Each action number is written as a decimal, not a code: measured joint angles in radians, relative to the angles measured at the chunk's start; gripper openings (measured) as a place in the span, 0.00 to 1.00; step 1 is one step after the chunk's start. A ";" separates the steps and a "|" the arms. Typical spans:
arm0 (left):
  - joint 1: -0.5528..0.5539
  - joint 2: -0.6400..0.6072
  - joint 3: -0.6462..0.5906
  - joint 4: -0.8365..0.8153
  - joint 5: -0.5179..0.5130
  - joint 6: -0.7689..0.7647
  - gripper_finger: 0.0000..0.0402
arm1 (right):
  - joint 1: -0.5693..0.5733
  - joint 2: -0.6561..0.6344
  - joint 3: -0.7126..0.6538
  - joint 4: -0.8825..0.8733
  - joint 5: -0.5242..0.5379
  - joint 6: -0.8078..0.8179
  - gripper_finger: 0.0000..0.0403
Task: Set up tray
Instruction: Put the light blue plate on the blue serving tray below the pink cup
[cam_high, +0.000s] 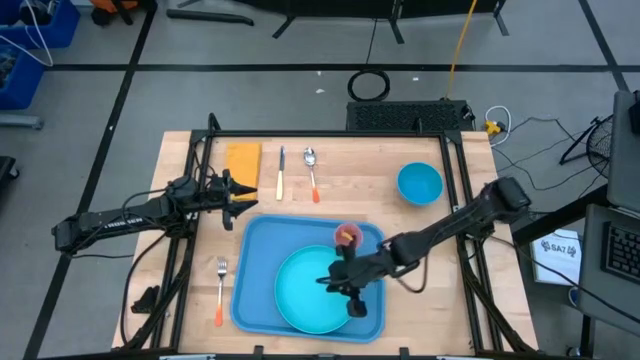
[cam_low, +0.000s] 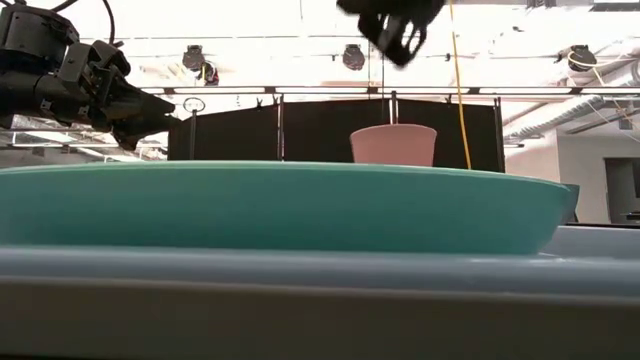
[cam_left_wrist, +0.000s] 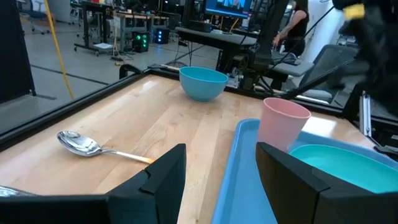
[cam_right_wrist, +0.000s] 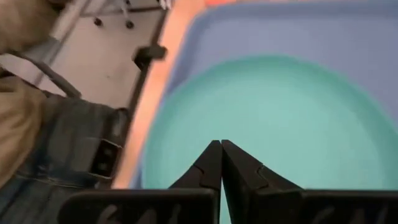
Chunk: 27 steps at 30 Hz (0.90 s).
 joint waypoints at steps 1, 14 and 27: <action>0.000 0.000 0.000 0.000 0.000 0.000 0.50 | 0.000 0.027 0.008 -0.009 -0.001 0.010 0.00; 0.000 0.000 0.000 -0.027 0.001 -0.025 0.50 | 0.000 0.239 0.152 -0.214 -0.017 0.025 0.00; 0.000 0.000 0.000 -0.047 0.001 -0.026 0.50 | 0.047 0.237 0.118 -0.341 0.029 0.146 0.00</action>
